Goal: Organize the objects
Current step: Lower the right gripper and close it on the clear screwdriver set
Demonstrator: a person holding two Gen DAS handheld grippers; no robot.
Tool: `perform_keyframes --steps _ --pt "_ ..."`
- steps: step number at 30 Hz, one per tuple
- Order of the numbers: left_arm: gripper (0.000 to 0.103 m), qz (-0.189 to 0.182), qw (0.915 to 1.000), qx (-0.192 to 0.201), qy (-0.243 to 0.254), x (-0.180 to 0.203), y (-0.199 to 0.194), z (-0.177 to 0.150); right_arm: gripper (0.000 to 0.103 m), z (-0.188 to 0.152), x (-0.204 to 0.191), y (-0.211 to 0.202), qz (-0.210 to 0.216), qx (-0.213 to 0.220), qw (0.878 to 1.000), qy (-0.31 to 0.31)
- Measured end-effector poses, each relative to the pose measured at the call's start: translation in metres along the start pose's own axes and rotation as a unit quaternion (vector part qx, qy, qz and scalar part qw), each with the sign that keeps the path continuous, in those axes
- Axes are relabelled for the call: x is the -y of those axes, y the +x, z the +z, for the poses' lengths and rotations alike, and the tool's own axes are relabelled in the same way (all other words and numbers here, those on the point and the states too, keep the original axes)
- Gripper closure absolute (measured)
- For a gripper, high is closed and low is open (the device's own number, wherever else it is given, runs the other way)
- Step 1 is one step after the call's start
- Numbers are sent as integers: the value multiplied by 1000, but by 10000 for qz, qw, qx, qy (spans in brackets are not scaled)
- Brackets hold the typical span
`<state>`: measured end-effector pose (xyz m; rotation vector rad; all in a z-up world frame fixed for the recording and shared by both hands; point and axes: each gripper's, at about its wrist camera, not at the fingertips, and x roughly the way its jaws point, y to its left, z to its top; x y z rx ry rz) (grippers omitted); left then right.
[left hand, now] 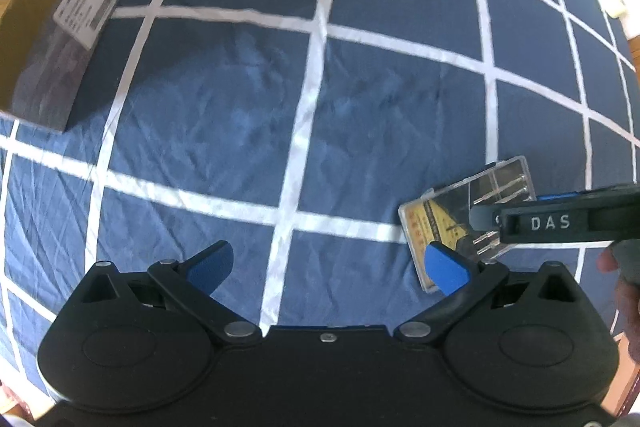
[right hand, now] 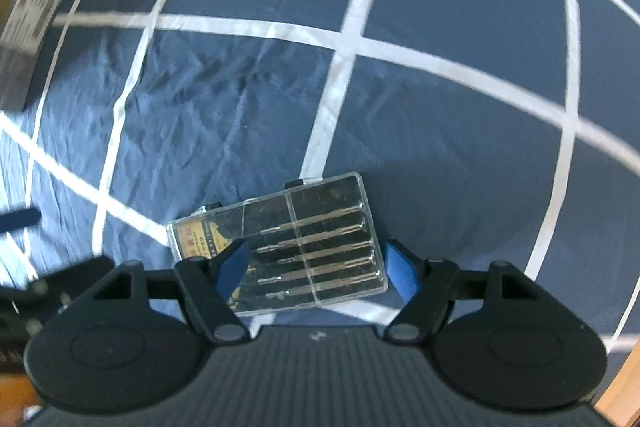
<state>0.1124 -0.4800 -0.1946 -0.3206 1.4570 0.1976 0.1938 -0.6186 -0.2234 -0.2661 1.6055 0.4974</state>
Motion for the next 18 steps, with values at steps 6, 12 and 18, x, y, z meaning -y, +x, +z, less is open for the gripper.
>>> perform_keyframes --steps 6,12,18 --pt "0 11 10000 -13 -35 -7 2 -7 29 -11 -9 1 44 66 9983 579" --pt "0 0 9998 -108 -162 -8 8 -13 29 -14 -25 3 19 133 9986 503" --pt "0 -50 9991 -164 -392 -2 18 -14 29 -9 -23 1 94 257 9996 64"
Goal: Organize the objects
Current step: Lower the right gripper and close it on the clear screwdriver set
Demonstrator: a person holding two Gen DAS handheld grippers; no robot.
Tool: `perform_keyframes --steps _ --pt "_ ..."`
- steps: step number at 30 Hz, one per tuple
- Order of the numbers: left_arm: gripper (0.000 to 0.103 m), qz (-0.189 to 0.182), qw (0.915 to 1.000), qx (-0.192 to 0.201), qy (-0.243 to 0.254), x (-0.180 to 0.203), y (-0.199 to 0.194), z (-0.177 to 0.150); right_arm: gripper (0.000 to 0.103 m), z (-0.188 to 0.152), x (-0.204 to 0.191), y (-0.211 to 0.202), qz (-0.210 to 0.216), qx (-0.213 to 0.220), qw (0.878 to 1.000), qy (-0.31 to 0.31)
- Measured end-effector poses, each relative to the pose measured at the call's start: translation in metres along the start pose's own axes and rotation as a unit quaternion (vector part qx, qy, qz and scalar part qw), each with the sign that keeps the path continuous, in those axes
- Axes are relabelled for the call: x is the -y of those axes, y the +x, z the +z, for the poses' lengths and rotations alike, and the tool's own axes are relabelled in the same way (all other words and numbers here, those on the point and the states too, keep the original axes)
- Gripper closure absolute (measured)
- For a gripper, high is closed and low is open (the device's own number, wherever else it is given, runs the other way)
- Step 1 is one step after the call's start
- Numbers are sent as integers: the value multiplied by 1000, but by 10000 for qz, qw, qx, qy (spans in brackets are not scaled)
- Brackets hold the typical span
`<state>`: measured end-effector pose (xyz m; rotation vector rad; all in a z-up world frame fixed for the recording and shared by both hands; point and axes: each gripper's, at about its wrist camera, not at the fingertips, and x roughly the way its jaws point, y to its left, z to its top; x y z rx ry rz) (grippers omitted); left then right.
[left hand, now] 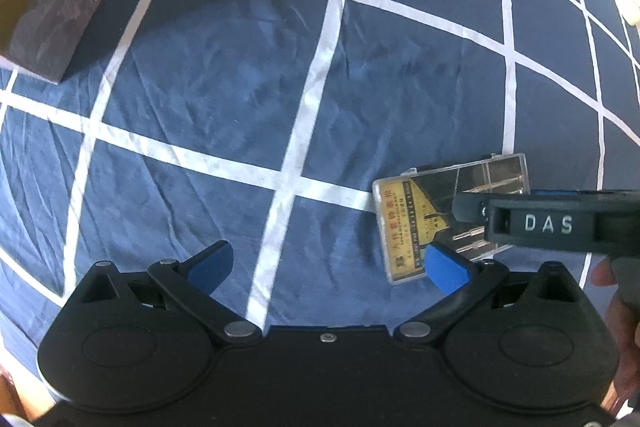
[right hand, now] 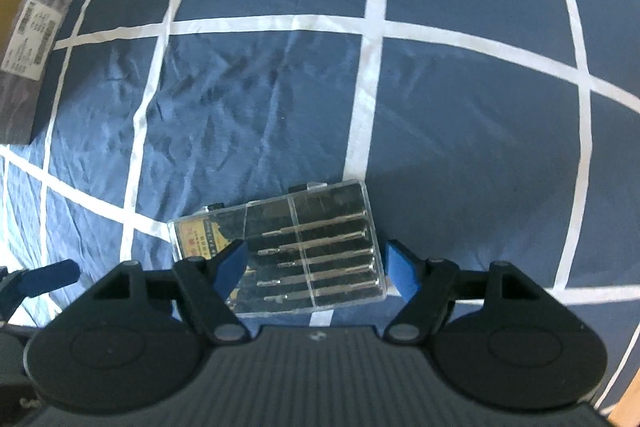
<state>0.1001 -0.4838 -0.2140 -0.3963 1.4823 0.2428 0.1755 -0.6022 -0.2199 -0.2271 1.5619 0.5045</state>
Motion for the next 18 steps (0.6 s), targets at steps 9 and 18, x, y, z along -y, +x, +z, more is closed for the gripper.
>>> perform_keyframes --steps 9,18 --pt "0 -119 9996 -123 -244 10 15 -2 29 -1 -19 0 107 124 9981 -597" --pt "16 -299 9982 -228 -463 13 23 -1 30 6 -32 6 28 -133 9992 -367"
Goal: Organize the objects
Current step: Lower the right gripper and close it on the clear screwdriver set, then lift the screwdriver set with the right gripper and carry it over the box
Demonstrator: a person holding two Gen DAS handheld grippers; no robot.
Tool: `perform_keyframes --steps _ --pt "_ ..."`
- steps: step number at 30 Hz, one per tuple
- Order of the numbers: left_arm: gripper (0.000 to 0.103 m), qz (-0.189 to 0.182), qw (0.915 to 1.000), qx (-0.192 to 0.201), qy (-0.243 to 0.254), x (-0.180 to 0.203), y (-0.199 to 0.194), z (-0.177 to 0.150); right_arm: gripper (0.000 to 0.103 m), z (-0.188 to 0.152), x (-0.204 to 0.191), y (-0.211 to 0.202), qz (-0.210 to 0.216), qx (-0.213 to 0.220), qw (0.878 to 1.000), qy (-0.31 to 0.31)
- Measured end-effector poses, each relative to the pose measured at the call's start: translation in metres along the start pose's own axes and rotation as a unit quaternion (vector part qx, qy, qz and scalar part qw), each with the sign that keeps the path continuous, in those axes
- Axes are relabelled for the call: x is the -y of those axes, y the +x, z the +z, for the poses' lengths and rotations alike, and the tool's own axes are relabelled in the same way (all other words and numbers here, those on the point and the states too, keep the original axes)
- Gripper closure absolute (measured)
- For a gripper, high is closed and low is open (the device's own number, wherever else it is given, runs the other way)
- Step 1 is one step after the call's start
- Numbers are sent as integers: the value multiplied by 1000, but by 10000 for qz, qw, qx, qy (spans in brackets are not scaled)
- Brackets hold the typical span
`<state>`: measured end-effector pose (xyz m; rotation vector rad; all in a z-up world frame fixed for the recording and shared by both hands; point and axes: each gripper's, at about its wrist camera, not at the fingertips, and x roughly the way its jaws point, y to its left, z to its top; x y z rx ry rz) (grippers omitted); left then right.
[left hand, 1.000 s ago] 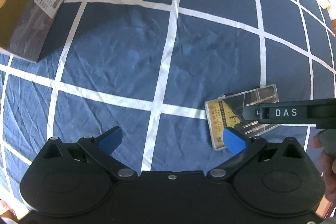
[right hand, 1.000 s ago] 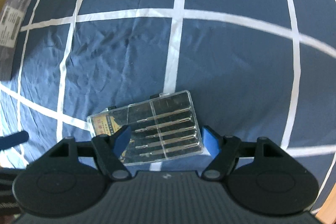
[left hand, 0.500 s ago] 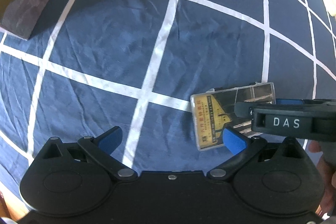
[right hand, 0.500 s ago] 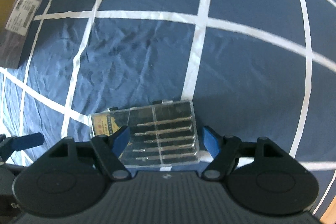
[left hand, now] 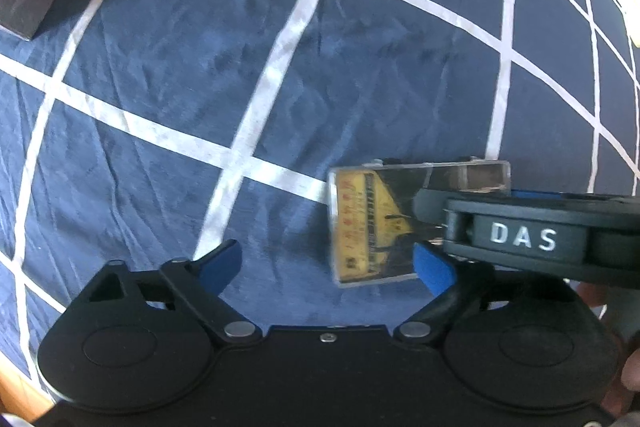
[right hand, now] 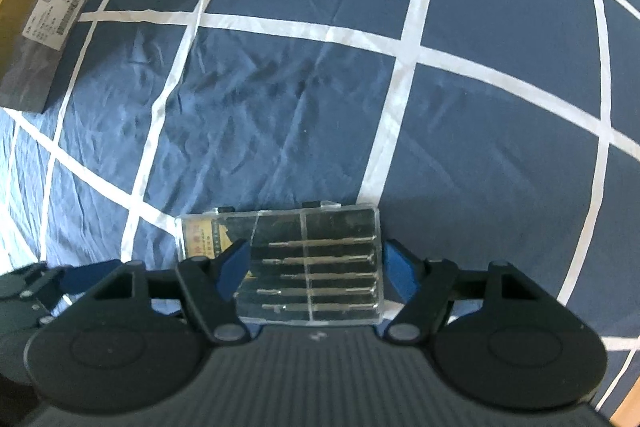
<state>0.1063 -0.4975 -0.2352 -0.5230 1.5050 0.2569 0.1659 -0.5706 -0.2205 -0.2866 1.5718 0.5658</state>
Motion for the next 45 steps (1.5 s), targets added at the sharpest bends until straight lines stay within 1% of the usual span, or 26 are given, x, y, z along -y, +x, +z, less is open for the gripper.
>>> perform_keyframes --steps 2,4,7,9,13,15,19,20,21,22,24,28,30,34,39,45 --pt "22 -71 10000 -26 22 2 1 0 30 -5 9 -6 21 -42 9999 120" --pt "33 -117 9999 -76 11 2 3 -1 30 -8 10 -5 35 -53 9997 238" --pt "36 -156 9999 -49 -38 -2 3 -1 31 -11 12 -6 148 -85 9987 480" --pt "37 -174 9998 -14 -28 -3 2 -1 31 -14 13 -6 208 -58 9985 512" --pt "44 -253 9996 36 105 -1 2 -2 31 -21 12 -12 185 170 9994 222" --pt "48 -336 9994 31 124 -1 2 -2 31 -23 10 -10 181 233 9994 180" --pt "48 -333 9993 29 189 5 5 6 32 -24 10 -11 195 304 9990 260" --pt "48 -337 9992 24 204 5 5 5 33 -24 9 -11 163 317 9990 264" --pt "48 -336 9992 24 216 8 3 -4 35 -24 8 -10 124 325 9991 260" --pt "48 -339 9992 17 229 5 0 4 38 -24 7 -10 96 334 9991 250" --pt "48 -321 9991 24 283 0 -6 -5 39 -25 7 -10 79 371 9989 265" --pt "48 -264 9989 77 371 0 -12 -6 42 -29 7 -12 100 433 9984 355" --pt "48 -248 9988 129 402 -5 -20 -8 42 -32 5 -16 116 500 9979 399" --pt "48 -212 9982 265 497 -1 -29 -8 42 -37 -2 -27 147 656 9967 459" --pt "48 -159 9972 477 562 -10 -53 -10 42 -40 -19 -44 188 855 9952 446" --pt "48 -94 9961 670 571 -35 -81 -6 42 -38 -50 -61 265 1054 9931 434"
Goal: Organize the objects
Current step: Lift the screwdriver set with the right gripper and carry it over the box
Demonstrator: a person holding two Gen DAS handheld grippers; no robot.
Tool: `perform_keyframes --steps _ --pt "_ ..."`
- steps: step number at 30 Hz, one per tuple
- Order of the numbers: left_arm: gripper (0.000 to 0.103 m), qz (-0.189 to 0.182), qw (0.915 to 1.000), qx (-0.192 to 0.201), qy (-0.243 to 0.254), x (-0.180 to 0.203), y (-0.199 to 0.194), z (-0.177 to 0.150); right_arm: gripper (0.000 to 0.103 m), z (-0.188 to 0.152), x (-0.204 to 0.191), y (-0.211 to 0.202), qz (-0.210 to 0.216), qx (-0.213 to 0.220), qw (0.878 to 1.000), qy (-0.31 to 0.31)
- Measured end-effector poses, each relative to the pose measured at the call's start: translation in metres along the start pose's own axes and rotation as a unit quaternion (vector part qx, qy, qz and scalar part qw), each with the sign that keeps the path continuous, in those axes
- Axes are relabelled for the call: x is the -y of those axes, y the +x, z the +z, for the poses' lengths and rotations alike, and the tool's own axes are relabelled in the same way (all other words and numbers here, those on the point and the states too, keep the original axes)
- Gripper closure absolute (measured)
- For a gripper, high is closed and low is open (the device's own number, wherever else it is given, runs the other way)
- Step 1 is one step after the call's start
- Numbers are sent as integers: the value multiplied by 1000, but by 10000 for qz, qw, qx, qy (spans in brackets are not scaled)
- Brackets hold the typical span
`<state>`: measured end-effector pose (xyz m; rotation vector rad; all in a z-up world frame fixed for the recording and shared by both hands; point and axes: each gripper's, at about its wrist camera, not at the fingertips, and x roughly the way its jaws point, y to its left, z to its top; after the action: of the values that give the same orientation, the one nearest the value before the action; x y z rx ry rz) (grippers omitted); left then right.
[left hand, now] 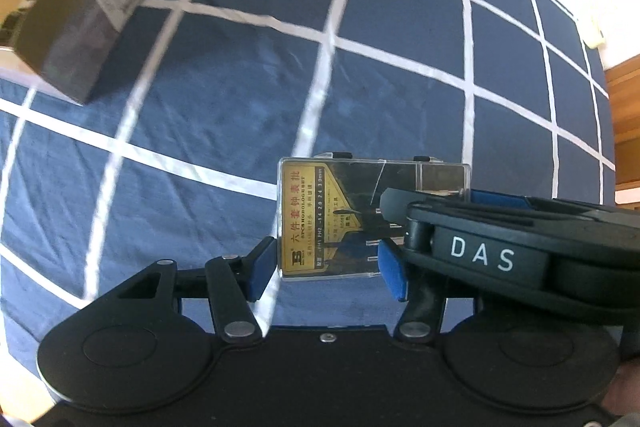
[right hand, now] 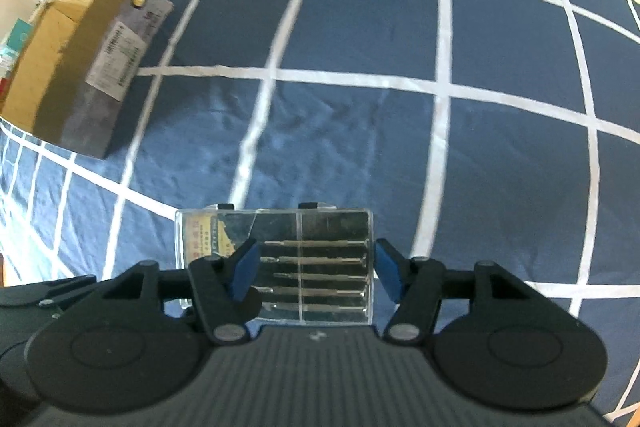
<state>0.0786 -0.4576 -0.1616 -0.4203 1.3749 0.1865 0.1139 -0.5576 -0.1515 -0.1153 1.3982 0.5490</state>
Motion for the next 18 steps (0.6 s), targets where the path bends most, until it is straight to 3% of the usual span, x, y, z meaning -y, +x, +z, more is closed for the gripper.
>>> perform_keyframes --steps 10,18 --pt "48 60 9995 271 120 -63 -39 22 42 15 -74 -8 68 259 9996 -81" --pt "48 60 9976 459 513 -127 -80 52 42 31 -150 -15 45 574 9983 89"
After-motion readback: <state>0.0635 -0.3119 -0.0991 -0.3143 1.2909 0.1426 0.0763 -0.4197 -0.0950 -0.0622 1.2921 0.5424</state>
